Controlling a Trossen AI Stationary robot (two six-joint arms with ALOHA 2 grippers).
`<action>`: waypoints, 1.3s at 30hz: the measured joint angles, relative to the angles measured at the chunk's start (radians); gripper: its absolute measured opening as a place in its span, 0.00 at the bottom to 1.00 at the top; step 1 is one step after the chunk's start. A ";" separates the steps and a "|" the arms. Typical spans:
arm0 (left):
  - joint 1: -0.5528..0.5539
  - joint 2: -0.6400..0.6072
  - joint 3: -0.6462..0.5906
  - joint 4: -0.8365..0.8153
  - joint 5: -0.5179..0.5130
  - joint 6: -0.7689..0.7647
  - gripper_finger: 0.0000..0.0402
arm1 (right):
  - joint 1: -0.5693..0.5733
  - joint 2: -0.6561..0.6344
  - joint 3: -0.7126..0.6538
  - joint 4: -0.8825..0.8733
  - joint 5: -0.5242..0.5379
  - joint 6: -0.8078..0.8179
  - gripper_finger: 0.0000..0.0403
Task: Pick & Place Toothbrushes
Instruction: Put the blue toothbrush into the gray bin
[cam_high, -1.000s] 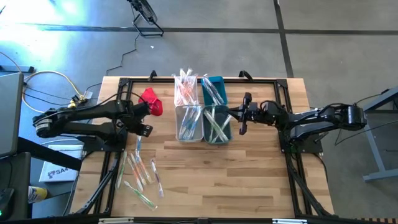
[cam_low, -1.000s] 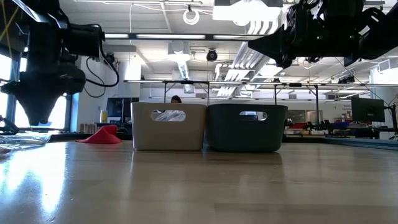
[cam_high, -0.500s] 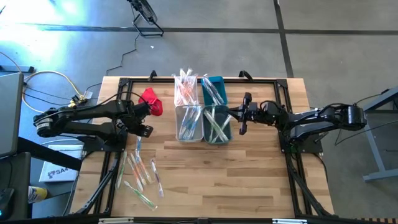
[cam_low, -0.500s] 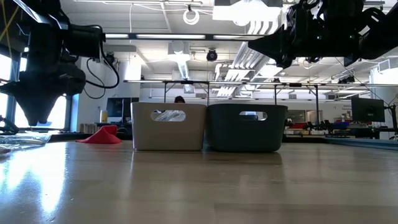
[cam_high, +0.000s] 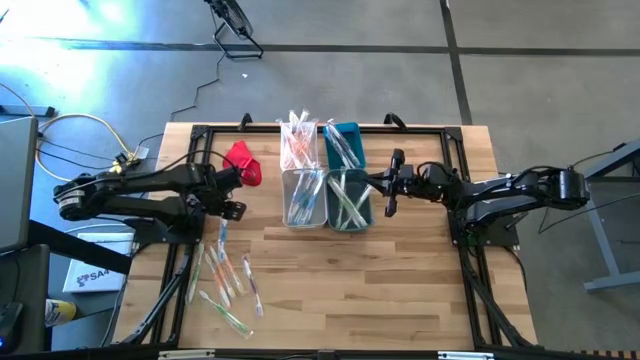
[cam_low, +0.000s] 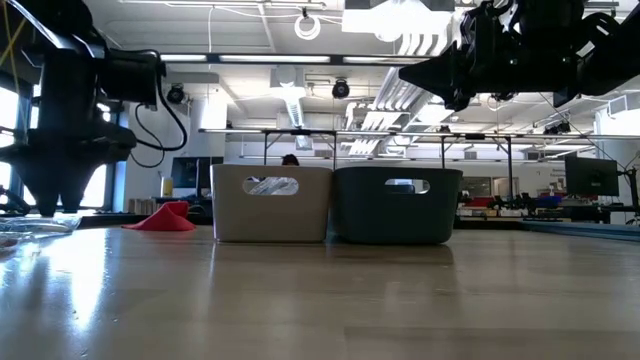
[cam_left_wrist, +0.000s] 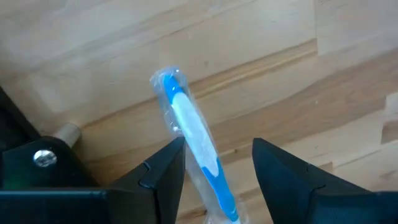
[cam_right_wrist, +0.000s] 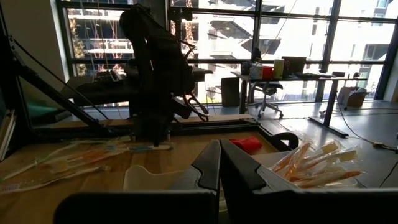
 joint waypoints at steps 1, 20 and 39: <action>0.000 0.000 -0.007 0.012 0.000 -0.003 0.45 | 0.000 0.000 0.000 0.000 0.000 0.000 0.00; 0.000 -0.002 -0.111 0.075 -0.082 -0.038 0.43 | 0.000 0.000 0.000 -0.007 0.000 0.000 0.00; 0.000 -0.001 -0.132 0.073 -0.072 -0.032 0.17 | 0.000 0.000 0.000 -0.008 0.000 0.000 0.00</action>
